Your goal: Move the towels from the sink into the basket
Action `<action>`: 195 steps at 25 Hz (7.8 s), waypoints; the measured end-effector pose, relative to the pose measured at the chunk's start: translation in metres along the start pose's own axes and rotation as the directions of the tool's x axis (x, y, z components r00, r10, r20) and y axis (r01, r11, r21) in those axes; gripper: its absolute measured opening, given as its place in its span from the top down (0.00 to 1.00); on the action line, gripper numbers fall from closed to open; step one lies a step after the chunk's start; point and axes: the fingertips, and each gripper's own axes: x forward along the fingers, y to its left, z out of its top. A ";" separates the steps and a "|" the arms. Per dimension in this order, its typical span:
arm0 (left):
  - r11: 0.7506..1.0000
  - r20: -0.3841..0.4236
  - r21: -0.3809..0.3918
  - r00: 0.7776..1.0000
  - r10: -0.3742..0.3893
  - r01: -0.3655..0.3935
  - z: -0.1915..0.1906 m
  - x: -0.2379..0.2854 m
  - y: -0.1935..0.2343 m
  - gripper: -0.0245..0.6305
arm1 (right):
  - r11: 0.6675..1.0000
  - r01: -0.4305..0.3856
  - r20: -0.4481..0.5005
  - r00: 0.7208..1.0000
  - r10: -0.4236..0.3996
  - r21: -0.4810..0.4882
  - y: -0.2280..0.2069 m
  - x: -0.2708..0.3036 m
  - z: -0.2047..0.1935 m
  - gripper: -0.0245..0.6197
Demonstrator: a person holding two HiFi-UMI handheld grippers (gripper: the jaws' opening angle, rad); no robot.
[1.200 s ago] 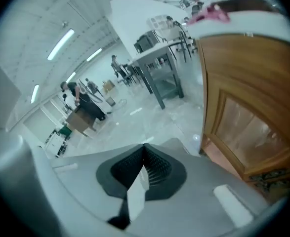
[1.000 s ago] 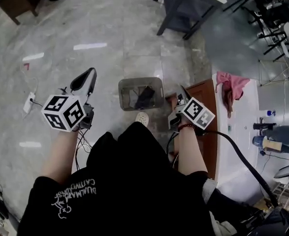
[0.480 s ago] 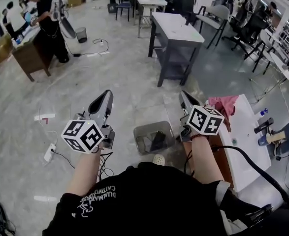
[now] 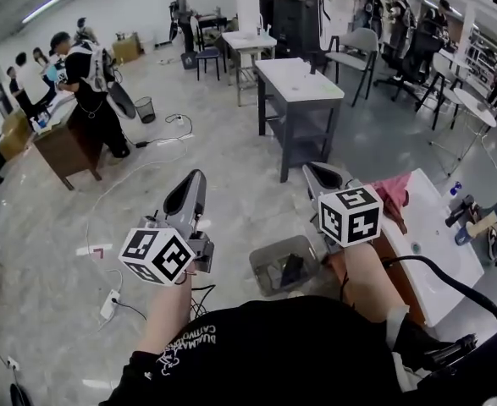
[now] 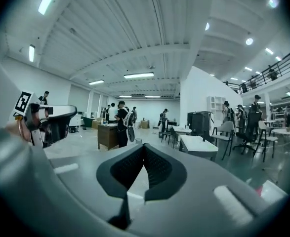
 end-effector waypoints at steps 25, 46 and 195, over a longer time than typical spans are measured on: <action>0.936 -0.167 -0.134 0.924 -0.345 0.325 -0.085 0.069 -0.091 0.96 | 0.966 0.251 0.010 0.968 -0.252 0.060 -0.084 -0.090 -0.038 0.95; 0.834 -0.203 -0.225 0.813 -0.545 0.503 -0.185 0.269 -0.209 0.96 | 0.899 0.431 -0.055 0.902 -0.428 0.079 -0.305 -0.132 -0.081 0.95; 0.929 -0.515 -0.345 0.855 -0.068 -0.134 -0.266 -0.029 -0.008 0.96 | 0.967 -0.216 -0.441 0.861 0.253 0.133 0.022 0.038 -0.253 0.93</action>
